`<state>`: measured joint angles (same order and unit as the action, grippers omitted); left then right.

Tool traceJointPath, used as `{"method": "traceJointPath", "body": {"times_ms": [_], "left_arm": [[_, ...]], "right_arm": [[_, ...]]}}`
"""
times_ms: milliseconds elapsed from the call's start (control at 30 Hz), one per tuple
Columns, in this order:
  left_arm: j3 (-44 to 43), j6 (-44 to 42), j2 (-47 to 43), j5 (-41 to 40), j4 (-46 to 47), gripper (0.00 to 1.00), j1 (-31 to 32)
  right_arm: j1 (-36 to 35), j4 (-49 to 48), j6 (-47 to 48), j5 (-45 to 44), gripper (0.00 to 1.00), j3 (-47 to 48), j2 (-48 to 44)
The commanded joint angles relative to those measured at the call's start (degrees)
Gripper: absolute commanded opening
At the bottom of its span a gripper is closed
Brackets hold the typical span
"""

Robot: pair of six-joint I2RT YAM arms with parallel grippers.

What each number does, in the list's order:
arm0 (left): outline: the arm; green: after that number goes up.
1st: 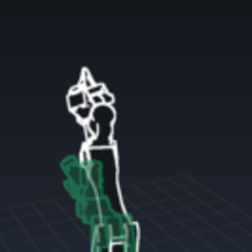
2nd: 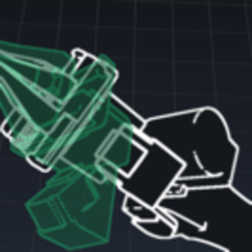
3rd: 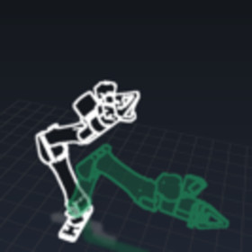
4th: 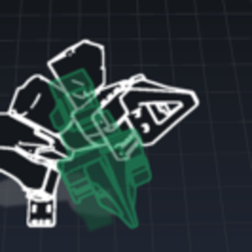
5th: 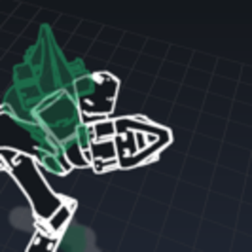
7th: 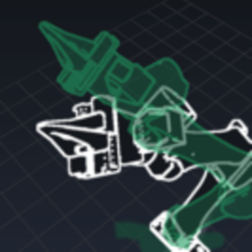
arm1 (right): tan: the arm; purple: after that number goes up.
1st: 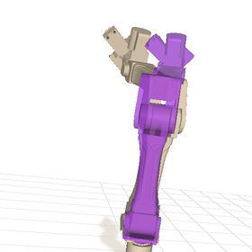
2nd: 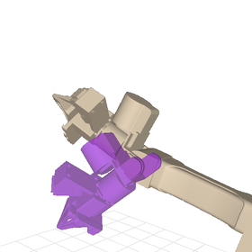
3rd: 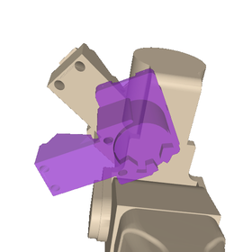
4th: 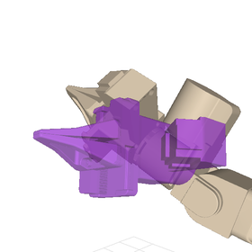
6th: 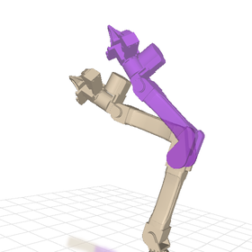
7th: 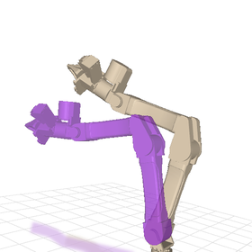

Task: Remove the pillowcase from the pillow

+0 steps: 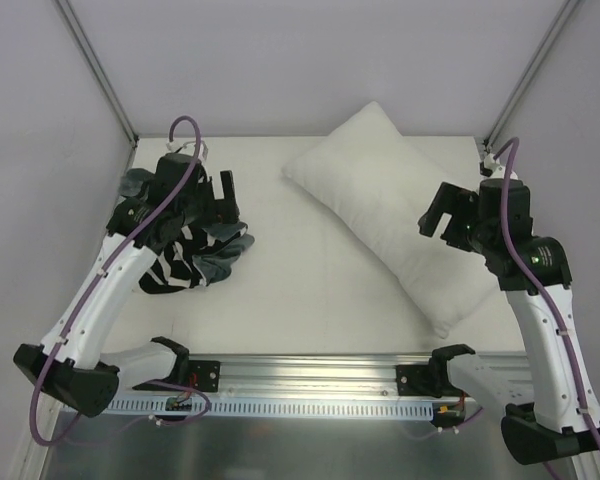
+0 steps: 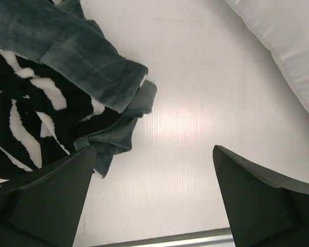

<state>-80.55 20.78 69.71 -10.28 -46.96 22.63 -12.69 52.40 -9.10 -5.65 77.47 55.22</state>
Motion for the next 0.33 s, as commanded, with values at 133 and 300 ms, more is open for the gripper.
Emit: {"method": "traceJointPath", "body": {"times_ms": [133,300], "left_arm": [[13.7,0.3,-11.3,12.7,6.4,0.99,0.8],[18.8,1.8,-16.3,15.6,9.3,0.99,1.0]], "right_arm": [[-0.2,6.1,2.5,-8.5,0.96,-5.4,-7.6],[-0.2,5.7,1.8,-12.5,0.96,-9.0,-9.3]]}}
